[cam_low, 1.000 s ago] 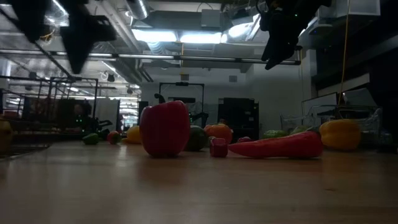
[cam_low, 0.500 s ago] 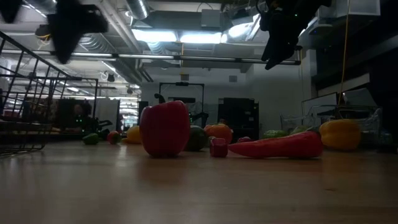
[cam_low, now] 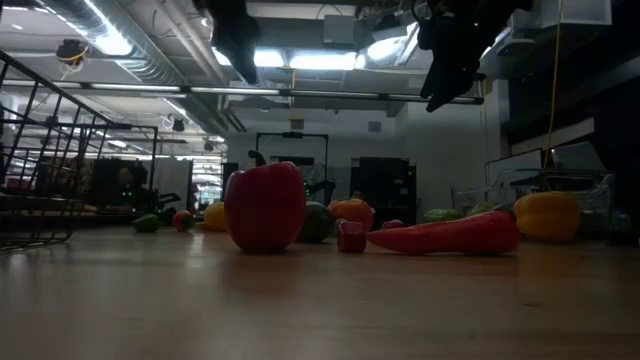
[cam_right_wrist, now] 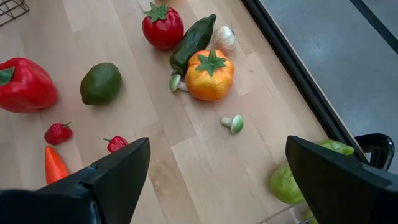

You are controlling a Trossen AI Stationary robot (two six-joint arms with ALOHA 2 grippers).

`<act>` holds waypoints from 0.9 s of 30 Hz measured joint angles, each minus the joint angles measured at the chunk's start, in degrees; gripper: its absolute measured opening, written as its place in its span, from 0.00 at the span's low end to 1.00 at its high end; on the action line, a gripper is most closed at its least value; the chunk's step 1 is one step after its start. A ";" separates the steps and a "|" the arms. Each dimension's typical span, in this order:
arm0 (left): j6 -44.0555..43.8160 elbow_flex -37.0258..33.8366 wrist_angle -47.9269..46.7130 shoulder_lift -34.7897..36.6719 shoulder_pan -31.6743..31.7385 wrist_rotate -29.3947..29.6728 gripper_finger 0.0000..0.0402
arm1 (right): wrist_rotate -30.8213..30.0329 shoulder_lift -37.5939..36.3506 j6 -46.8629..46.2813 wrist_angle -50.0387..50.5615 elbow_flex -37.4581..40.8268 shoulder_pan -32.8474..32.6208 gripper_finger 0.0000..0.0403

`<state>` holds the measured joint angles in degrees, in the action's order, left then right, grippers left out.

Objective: Sort produce into baskets
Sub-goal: Put the yellow lemon into the wire basket

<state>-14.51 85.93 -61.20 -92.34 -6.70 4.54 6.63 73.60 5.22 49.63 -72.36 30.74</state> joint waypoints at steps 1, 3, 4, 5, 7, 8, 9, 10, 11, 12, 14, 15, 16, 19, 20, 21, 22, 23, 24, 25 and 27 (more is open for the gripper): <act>2.57 0.00 -0.11 0.65 2.43 0.03 0.81 | 0.00 0.00 0.00 0.00 0.00 0.00 0.92; 7.50 0.00 -0.10 2.02 7.78 0.02 0.81 | 0.00 0.00 0.00 0.00 0.00 0.00 0.92; 9.52 0.00 -0.09 2.59 10.63 0.00 0.81 | 0.02 0.00 -0.01 0.00 0.00 0.00 0.92; 10.97 0.02 -0.04 2.93 13.73 0.02 0.81 | 0.00 0.00 0.00 -0.02 0.00 0.00 0.92; 13.36 0.02 0.08 3.04 19.98 0.04 0.81 | 0.00 0.00 -0.01 -0.02 0.00 0.00 0.92; 14.66 -0.06 0.10 2.93 22.99 0.04 0.81 | 0.00 0.00 -0.01 -0.02 -0.02 0.00 0.92; 16.17 -0.29 0.30 2.82 26.05 0.04 0.81 | 0.00 0.00 0.00 -0.02 0.00 0.00 0.92; 17.58 -0.45 0.56 2.59 28.93 0.04 0.81 | 0.00 0.00 -0.01 -0.02 0.00 0.01 0.92; 18.91 -0.68 0.96 2.42 31.54 0.06 0.81 | 0.00 0.00 0.00 -0.04 0.00 0.00 0.92; 20.11 -1.02 1.02 2.15 34.00 0.11 0.81 | 0.00 0.00 0.00 -0.04 0.00 0.00 0.92; 21.15 -1.23 0.07 1.46 38.06 0.13 0.81 | 0.00 0.00 0.01 -0.04 -0.02 0.02 0.92; 20.91 -1.23 0.01 1.24 39.70 0.10 0.81 | 0.00 0.00 -0.01 -0.03 0.00 0.00 0.92; 20.49 -1.24 0.06 1.12 41.13 0.08 0.81 | 0.00 0.02 0.01 -0.04 0.00 0.02 0.92; 17.82 -1.22 0.55 0.57 44.03 0.04 0.81 | 0.00 0.00 0.01 -0.04 0.00 0.01 0.92; 17.72 -1.22 0.53 0.24 44.65 0.05 0.81 | 0.00 0.01 0.00 -0.04 0.00 0.00 0.92; 17.93 -1.22 0.51 -0.23 45.07 0.01 0.81 | 0.00 0.00 0.00 -0.04 -0.01 0.01 0.92; 18.53 -1.22 0.53 -0.69 45.31 -0.11 0.81 | 0.00 0.00 0.00 -0.06 0.00 0.02 0.92; 18.91 -1.22 0.45 -1.23 45.48 -0.17 0.81 | 0.00 0.00 0.01 -0.07 0.00 0.00 0.92; 18.93 -1.22 0.38 -1.95 45.50 -0.17 0.81 | 0.00 0.00 -0.01 -0.09 0.00 0.00 0.92; 18.82 -1.22 0.39 -2.88 45.49 -0.21 0.81 | 0.00 0.00 0.01 -0.14 0.00 0.00 0.92; 18.48 -1.22 0.27 -5.09 45.49 -0.26 0.81 | 0.00 0.00 0.01 -0.22 0.00 0.00 0.92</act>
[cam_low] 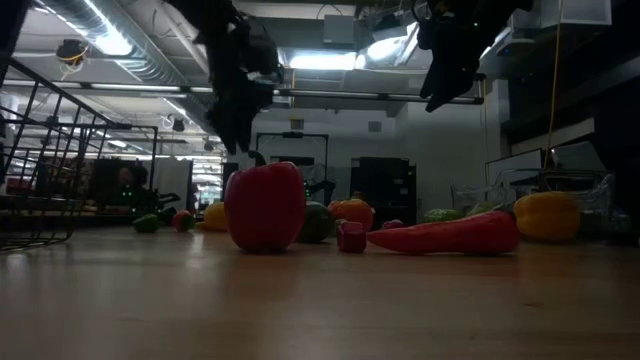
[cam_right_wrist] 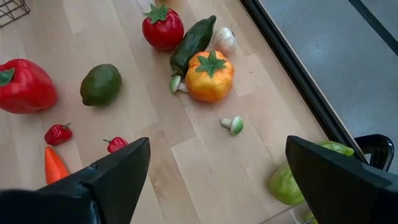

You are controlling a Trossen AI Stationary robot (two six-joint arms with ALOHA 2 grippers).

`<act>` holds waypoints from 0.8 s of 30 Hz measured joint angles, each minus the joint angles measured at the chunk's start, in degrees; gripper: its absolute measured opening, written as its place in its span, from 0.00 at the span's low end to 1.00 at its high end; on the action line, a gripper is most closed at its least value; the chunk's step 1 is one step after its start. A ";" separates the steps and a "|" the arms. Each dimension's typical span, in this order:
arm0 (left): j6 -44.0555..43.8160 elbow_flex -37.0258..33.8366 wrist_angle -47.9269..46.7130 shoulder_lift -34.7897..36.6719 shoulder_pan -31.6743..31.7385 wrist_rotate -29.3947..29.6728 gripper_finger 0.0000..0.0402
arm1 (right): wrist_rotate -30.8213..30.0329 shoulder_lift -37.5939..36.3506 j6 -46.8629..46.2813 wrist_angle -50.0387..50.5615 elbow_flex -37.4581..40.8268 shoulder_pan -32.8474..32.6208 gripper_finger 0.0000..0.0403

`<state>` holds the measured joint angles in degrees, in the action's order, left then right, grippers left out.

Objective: Sort produce into baskets
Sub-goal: Put the yellow lemon into the wire basket

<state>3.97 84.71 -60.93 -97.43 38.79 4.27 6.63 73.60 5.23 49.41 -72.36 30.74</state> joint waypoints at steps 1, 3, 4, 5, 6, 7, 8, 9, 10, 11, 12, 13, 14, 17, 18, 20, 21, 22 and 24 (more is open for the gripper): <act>0.00 0.00 -0.14 -1.04 0.00 -0.04 0.81 | 0.00 0.00 0.00 0.00 0.00 0.02 0.92; 0.58 0.00 -0.46 -3.07 0.00 -0.34 0.81 | 0.00 0.00 -0.01 0.00 0.00 0.00 0.92; 1.87 0.00 -0.76 -4.03 0.00 -0.39 0.81 | 0.00 0.01 -0.01 0.00 0.00 0.00 0.92; 3.59 0.00 -1.34 -4.96 0.00 -0.39 0.81 | 0.00 0.00 -0.01 0.00 -0.02 0.00 0.92; 5.54 -0.01 -1.95 -5.77 0.00 -0.42 0.81 | 0.00 0.00 -0.01 0.00 -0.01 0.02 0.92; 7.51 -0.02 -2.32 -6.42 0.00 -0.43 0.81 | 0.00 0.00 0.00 0.00 0.00 0.01 0.92; 9.47 -0.01 -2.69 -6.97 -0.10 -0.43 0.81 | 0.00 0.00 0.00 0.00 0.00 0.00 0.92; 11.21 -0.01 -3.27 -7.44 -0.16 -0.43 0.81 | 0.00 0.01 0.00 0.00 -0.01 0.00 0.92; 12.83 -0.02 -3.69 -7.89 -0.22 -0.41 0.81 | 0.00 0.00 -0.02 0.00 0.00 0.00 0.92; 14.09 -0.02 -3.62 -8.45 -0.26 -0.24 0.81 | 0.00 0.02 0.00 0.00 0.00 0.00 0.92; 15.06 -0.01 -3.58 -8.85 -0.28 0.11 0.81 | 0.00 0.00 -0.01 0.00 0.00 0.02 0.92; 15.83 -0.02 -3.58 -9.27 -0.28 0.39 0.81 | 0.00 0.00 -0.01 0.00 0.00 0.00 0.92; 16.32 -0.01 -3.40 -9.64 -0.28 0.55 0.81 | 0.00 0.00 -0.01 0.00 0.00 0.01 0.92; 17.77 0.00 -3.12 -10.92 -0.28 0.77 0.81 | 0.00 0.00 -0.01 0.00 0.00 0.01 0.92; 18.26 -0.01 -3.10 -11.40 -0.28 0.79 0.81 | 0.00 0.00 -0.02 0.00 0.00 0.00 0.92; 18.65 0.00 -3.07 -12.12 -0.29 1.19 0.81 | 0.00 0.00 0.00 0.00 0.00 0.00 0.92; 18.67 0.00 -3.03 -12.39 -0.31 1.42 0.81 | 0.00 0.00 -0.02 -0.01 0.00 0.01 0.92; 18.68 0.00 -2.95 -12.82 -0.31 1.80 0.81 | 0.00 0.01 -0.02 0.00 0.00 0.00 0.92; 18.90 0.00 -2.95 -13.72 -0.31 2.54 0.81 | 0.00 0.00 0.00 -0.01 0.00 0.00 0.92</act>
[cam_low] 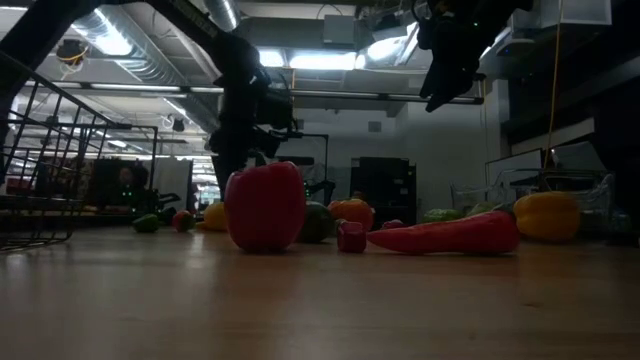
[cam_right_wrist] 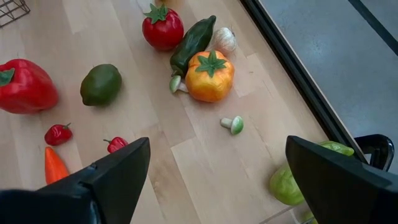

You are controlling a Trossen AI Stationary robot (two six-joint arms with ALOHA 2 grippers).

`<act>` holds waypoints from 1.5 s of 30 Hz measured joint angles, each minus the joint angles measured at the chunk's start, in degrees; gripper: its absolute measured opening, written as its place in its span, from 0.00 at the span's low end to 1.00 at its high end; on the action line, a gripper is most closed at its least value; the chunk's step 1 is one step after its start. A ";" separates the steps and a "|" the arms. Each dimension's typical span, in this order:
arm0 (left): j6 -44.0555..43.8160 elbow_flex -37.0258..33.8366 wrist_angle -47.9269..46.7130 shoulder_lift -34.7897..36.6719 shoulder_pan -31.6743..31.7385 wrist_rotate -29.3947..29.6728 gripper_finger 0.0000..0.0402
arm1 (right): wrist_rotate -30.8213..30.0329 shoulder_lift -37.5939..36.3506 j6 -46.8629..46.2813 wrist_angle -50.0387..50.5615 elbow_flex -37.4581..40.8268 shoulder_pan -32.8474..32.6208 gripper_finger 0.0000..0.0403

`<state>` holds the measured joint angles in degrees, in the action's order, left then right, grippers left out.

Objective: Sort produce into baskets
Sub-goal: Put the yellow lemon into the wire basket

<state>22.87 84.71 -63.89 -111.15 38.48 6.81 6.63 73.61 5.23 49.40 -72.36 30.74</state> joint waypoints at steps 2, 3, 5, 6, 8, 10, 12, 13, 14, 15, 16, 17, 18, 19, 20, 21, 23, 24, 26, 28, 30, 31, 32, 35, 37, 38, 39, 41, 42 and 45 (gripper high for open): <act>0.23 0.00 0.23 -0.73 0.00 0.53 0.81 | 0.00 0.00 0.00 0.01 0.00 0.02 0.92; 0.25 0.00 0.25 -1.11 -0.03 0.83 0.81 | 0.00 0.00 -0.01 0.00 0.00 0.01 0.92; 0.27 0.00 0.23 -1.91 -0.09 1.26 0.81 | 0.00 0.00 0.00 -0.01 -0.02 0.00 0.92; 0.36 0.00 0.25 -2.29 -0.09 1.48 0.81 | 0.00 0.00 0.00 -0.01 -0.02 0.00 0.92; 0.52 -0.02 0.31 -2.48 -0.23 2.83 0.81 | 0.00 0.00 0.00 -0.01 0.00 0.01 0.92; 0.67 0.00 0.70 -2.26 -0.24 3.27 0.81 | 0.00 0.01 -0.01 -0.01 0.00 0.01 0.92; 0.75 0.00 0.48 -2.29 -0.24 3.36 0.81 | 0.00 0.00 0.00 -0.01 0.00 0.00 0.92; 0.76 -0.02 0.34 -2.32 -0.24 3.36 0.81 | 0.00 0.00 -0.02 -0.01 0.00 0.02 0.92; 0.88 -0.01 0.32 -2.31 -0.24 3.36 0.81 | 0.00 0.02 -0.02 -0.01 0.00 0.02 0.92; 1.15 0.00 0.39 -2.30 -0.25 3.36 0.81 | 0.00 0.00 -0.02 -0.01 0.00 0.02 0.92; 1.35 0.00 0.46 -2.30 -0.32 3.37 0.81 | 0.00 0.00 -0.01 -0.01 -0.01 0.01 0.92; 1.57 0.00 0.56 -2.30 -0.35 3.38 0.81 | 0.00 0.00 -0.01 -0.01 0.00 0.01 0.92; 1.77 0.00 0.64 -2.30 -0.35 3.38 0.81 | 0.00 0.00 -0.02 -0.01 0.00 0.01 0.92; 1.89 0.00 0.64 -2.30 -0.35 3.38 0.81 | 0.00 0.00 -0.02 -0.01 0.00 0.00 0.92; 2.05 -0.01 0.64 -2.30 -0.35 3.38 0.81 | 0.00 0.00 -0.01 -0.01 0.00 0.00 0.92; 2.33 0.00 0.64 -2.30 -0.37 3.38 0.81 | 0.00 0.00 -0.01 -0.01 0.00 0.01 0.92; 2.78 0.00 0.66 -2.30 -0.35 3.36 0.81 | 0.00 0.00 -0.02 -0.01 0.00 0.00 0.92; 2.92 0.00 0.66 -2.30 -0.35 3.36 0.80 | 0.00 0.02 -0.02 -0.01 0.00 0.00 0.92; 3.40 -0.02 0.66 -2.30 -0.35 3.36 0.79 | 0.00 0.00 -0.02 -0.01 0.00 0.00 0.92; 4.37 -0.20 0.78 -2.29 -0.43 3.36 0.76 | 0.00 0.00 -0.01 -0.01 0.00 0.01 0.92; 5.18 -1.19 0.92 -2.28 -0.60 3.36 0.72 | 0.00 0.00 -0.02 0.00 0.00 0.02 0.92; 5.62 -1.99 0.98 -2.28 -0.69 3.34 0.71 | 0.00 0.00 0.00 0.00 0.00 0.02 0.92; 5.95 -2.84 1.14 -2.28 -0.81 3.36 0.69 | 0.00 0.00 0.00 -0.01 0.00 0.00 0.92; 6.51 -5.21 1.58 -1.91 -1.11 4.15 0.64 | 0.00 0.00 0.00 -0.01 0.00 0.02 0.92; 6.72 -6.17 1.53 -1.82 -1.34 4.37 0.62 | 0.00 0.00 -0.01 0.00 0.00 0.01 0.92; 6.72 -6.25 1.52 -1.82 -1.39 4.51 0.62 | 0.00 0.00 -0.01 -0.01 0.00 0.01 0.92; 6.68 -6.27 1.51 -1.82 -1.42 4.54 0.61 | 0.00 0.00 0.00 -0.01 -0.01 0.01 0.92; 6.69 -6.30 1.69 -1.84 -1.41 4.53 0.61 | 0.00 0.00 0.00 -0.01 0.00 0.00 0.92; 6.90 -6.35 1.81 -1.87 -1.39 4.51 0.61 | 0.00 0.00 0.00 -0.01 0.00 0.01 0.92; 7.50 -6.39 2.01 -1.93 -1.40 4.48 0.61 | 0.00 0.00 0.00 -0.01 0.00 0.00 0.92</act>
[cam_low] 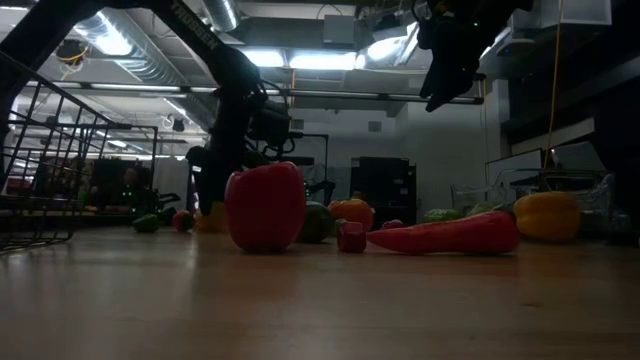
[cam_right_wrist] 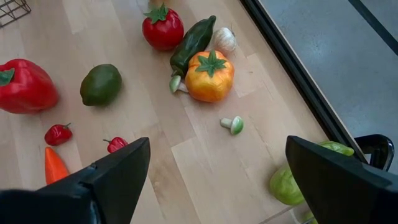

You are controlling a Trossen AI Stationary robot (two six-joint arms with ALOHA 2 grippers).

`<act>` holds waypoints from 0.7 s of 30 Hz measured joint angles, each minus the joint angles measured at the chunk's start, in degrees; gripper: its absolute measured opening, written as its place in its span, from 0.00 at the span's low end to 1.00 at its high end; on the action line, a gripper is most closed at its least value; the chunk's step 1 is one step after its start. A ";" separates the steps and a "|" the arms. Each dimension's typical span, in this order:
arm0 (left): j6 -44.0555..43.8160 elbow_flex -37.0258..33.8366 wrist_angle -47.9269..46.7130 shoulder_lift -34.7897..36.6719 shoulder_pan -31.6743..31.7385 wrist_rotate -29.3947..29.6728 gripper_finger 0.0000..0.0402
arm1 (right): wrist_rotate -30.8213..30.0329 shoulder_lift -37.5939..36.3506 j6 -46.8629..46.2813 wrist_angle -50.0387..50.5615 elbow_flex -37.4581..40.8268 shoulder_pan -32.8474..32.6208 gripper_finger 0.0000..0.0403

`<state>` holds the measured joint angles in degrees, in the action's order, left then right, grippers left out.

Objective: Sort produce into baskets
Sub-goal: Put the yellow lemon into the wire basket

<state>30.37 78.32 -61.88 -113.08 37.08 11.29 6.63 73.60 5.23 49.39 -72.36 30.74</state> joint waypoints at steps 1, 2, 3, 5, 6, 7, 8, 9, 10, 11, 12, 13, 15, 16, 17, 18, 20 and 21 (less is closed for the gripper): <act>-0.02 -0.02 0.12 -0.02 -0.02 -0.02 0.61 | 0.00 0.00 -0.02 0.00 0.00 0.00 0.92; -0.18 -0.05 0.27 -0.04 -0.02 -0.08 0.61 | 0.00 0.00 0.00 0.01 0.00 0.01 0.92; -0.26 -0.06 0.36 -0.06 -0.04 -0.14 0.61 | 0.00 0.00 -0.02 0.01 0.00 0.01 0.92; -0.32 -0.08 0.42 -0.07 -0.22 -0.21 0.60 | 0.00 0.00 -0.01 0.00 0.00 0.01 0.92; -0.31 -0.11 0.50 -0.09 -0.38 -0.17 0.59 | 0.00 0.00 0.00 0.00 0.00 0.02 0.92; -0.31 -0.11 0.61 -0.11 -0.59 -0.10 0.59 | 0.00 0.00 -0.02 0.00 0.00 0.02 0.92; -0.31 -0.11 0.70 -0.11 -0.82 0.01 0.58 | 0.00 0.01 -0.02 0.00 -0.01 0.01 0.92; -0.31 -0.11 0.78 -0.13 -1.06 0.04 0.57 | 0.00 0.00 -0.01 0.00 0.00 0.00 0.92; -0.31 -0.11 0.86 -0.13 -1.24 0.04 0.57 | 0.00 0.02 -0.02 0.00 0.00 0.00 0.92; -0.31 -0.11 0.92 -0.15 -1.48 0.04 0.56 | 0.00 0.00 -0.02 0.00 0.00 0.00 0.92; -0.31 -0.11 0.95 -0.17 -1.70 0.03 0.56 | 0.00 0.00 0.00 0.00 0.00 0.01 0.92; -0.31 -0.11 1.01 -0.17 -1.92 0.02 0.55 | 0.00 0.00 -0.01 0.01 0.00 0.02 0.92; -0.32 -0.11 1.10 -0.17 -2.39 0.01 0.55 | 0.00 0.00 -0.01 0.00 0.00 0.00 0.92; -0.33 -0.11 1.13 -0.17 -2.62 0.00 0.55 | 0.00 0.00 -0.02 0.00 0.00 0.00 0.92; -0.33 -0.11 1.15 -0.18 -2.86 -0.02 0.55 | 0.00 0.00 -0.02 0.00 0.00 0.02 0.92; -0.33 -0.11 1.15 -0.19 -3.05 -0.02 0.55 | 0.00 0.00 -0.01 0.01 0.00 0.00 0.92; -0.62 0.13 1.02 -0.22 -3.49 -0.07 0.55 | 0.00 0.00 -0.01 0.01 0.00 0.00 0.92; -1.07 0.47 0.78 -0.24 -3.73 -0.24 0.55 | 0.00 0.00 0.00 0.02 0.00 0.00 0.92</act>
<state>29.30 78.79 -61.10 -113.32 33.35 11.05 6.63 73.60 5.23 49.40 -72.36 30.74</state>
